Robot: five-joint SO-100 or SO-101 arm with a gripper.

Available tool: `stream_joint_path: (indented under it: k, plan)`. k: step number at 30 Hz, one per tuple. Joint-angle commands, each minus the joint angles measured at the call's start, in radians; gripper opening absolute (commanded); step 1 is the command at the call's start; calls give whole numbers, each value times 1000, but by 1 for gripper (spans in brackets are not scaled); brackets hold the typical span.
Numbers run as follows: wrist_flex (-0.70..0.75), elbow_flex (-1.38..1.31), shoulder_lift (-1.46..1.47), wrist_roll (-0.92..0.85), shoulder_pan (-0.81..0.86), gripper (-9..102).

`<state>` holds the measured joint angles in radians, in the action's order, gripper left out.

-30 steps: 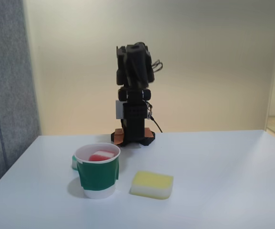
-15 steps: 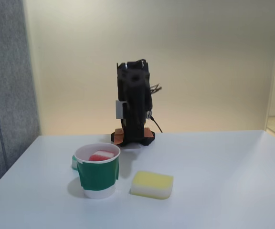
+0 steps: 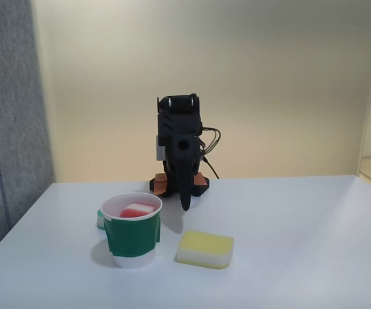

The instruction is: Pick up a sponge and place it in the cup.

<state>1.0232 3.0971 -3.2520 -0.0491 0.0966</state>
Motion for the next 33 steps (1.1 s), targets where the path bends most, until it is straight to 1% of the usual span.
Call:
stream_joint_path:
  k: [1,8,11,33]
  plan:
    - [104,-5,-11,-37,14,0]
    - [373,-5,-12,-40,15,0]
    - [376,-5,-14,-14,20,0]
    - [377,-5,-14,-12,20,0]
